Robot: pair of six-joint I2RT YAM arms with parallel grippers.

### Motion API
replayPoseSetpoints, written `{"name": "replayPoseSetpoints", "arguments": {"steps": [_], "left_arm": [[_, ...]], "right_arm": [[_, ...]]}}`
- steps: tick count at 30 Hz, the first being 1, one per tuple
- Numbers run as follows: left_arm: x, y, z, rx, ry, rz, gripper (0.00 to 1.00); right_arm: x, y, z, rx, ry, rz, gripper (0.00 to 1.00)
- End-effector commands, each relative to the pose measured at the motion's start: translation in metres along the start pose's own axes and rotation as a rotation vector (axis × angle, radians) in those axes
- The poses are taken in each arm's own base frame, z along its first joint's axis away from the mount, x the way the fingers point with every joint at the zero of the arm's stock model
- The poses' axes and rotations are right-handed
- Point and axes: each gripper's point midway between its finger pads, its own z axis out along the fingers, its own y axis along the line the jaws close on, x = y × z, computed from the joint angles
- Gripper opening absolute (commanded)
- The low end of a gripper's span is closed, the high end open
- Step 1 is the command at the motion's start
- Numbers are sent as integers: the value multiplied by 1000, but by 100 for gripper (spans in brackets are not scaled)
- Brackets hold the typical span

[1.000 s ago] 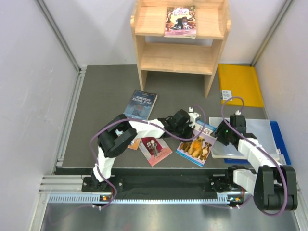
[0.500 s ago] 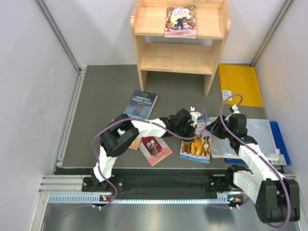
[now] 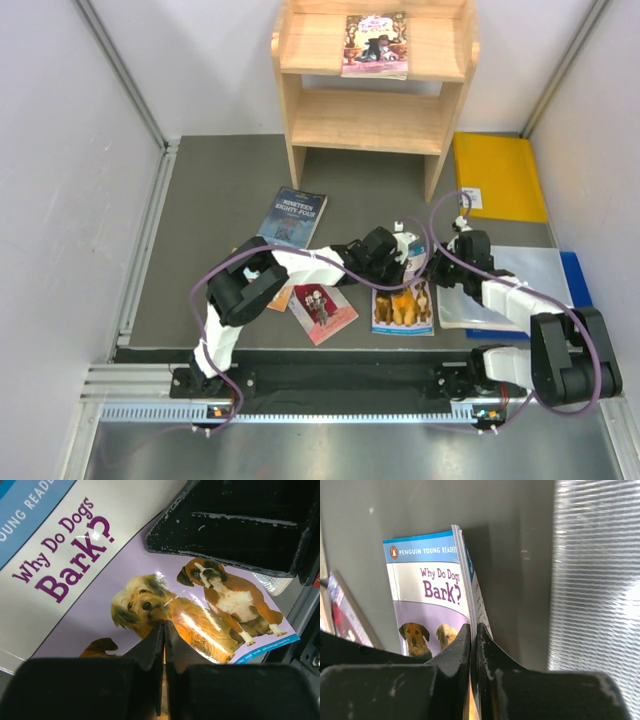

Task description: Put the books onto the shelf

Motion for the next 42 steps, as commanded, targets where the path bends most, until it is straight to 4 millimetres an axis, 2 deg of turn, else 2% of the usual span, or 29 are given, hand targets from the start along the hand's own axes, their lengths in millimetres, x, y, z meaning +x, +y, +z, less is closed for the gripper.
{"name": "replayPoseSetpoints", "arguments": {"steps": [1,2,3,4,5,6,8,9,10,11,12,13,16,19,23,25,29,34,42], "left_arm": [[12,29,-23,-169,-23,5,16],[12,42,-34,-239,-55,6,25],[8,47,-45,-273,-82,2,34],[-5,43,-65,-280,-155,6,38],[-19,52,-79,-330,-224,-3,41],[-24,53,-90,-339,-259,-9,51],[-35,58,-120,-350,-342,-33,59],[-41,58,-130,-351,-383,-39,69],[-41,56,-144,-341,-417,-41,73],[-44,62,-154,-347,-444,-53,77],[-50,59,-160,-322,-482,-52,81],[-45,59,-168,-306,-496,-57,85],[-45,70,-184,-269,-564,-99,88],[-41,62,-183,-179,-598,-104,87],[-39,50,-169,-78,-590,-129,86],[-36,47,-164,-42,-588,-133,86],[-44,36,-164,33,-629,-137,87],[-42,36,-154,57,-615,-151,86],[-42,31,-152,109,-644,-161,83]], "right_arm": [[22,48,-6,-214,127,-54,0],[20,48,-7,-218,121,-90,0],[10,55,-10,-235,94,-123,0],[7,57,-14,-233,88,-142,0],[6,57,-16,-230,87,-177,0],[-1,64,-20,-251,74,-210,0],[-10,72,-27,-260,49,-256,0],[-13,76,-29,-275,41,-278,0],[-14,79,-31,-293,43,-295,0],[-17,85,-34,-315,29,-319,0],[-18,89,-36,-334,23,-329,0],[-22,94,-38,-354,9,-344,0],[-29,107,-44,-406,-18,-382,0],[-34,121,-49,-480,-35,-414,0],[-40,142,-55,-575,-44,-426,0],[-42,145,-54,-596,-41,-427,0],[-48,157,-56,-645,-36,-443,0],[-50,173,-61,-737,-31,-439,0],[-48,186,-68,-819,-9,-452,0]]}}
